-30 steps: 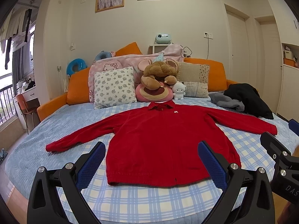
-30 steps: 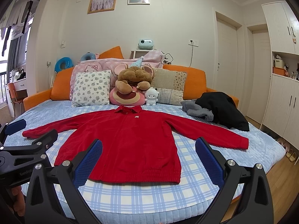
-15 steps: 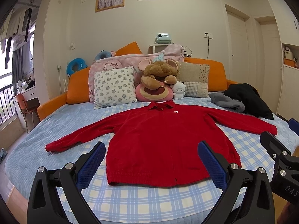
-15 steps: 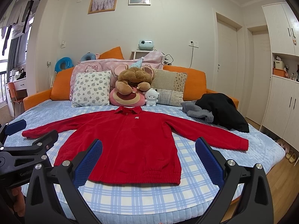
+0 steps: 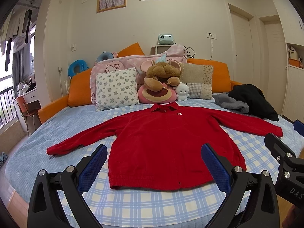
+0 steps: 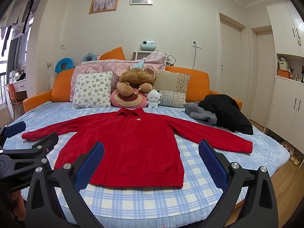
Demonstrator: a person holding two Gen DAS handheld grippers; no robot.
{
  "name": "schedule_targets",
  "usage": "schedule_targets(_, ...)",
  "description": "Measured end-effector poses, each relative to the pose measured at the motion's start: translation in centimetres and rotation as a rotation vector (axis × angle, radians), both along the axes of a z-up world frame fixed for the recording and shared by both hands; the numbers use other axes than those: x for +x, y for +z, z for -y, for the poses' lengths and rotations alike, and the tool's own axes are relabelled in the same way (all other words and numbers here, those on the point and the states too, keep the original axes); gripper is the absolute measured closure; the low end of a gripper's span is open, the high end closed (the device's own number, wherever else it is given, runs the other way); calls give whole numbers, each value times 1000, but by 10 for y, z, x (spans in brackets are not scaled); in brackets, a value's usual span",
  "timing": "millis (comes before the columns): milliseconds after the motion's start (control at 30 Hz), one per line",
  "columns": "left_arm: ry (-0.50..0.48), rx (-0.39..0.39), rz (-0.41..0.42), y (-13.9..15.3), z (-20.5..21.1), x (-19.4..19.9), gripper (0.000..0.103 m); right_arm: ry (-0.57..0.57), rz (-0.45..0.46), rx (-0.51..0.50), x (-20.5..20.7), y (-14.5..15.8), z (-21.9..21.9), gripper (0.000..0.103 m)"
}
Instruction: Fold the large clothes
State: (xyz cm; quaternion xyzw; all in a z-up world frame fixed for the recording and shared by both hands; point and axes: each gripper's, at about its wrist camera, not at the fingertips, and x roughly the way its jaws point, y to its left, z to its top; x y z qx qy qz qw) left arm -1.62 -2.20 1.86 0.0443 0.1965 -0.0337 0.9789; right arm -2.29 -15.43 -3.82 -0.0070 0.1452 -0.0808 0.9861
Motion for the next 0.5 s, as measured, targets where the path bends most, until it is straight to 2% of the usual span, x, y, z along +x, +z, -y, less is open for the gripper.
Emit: schedule_targets(500, -15, 7, -9, -2, 2, 5, 3, -11, -2, 2, 4, 1, 5, 5)
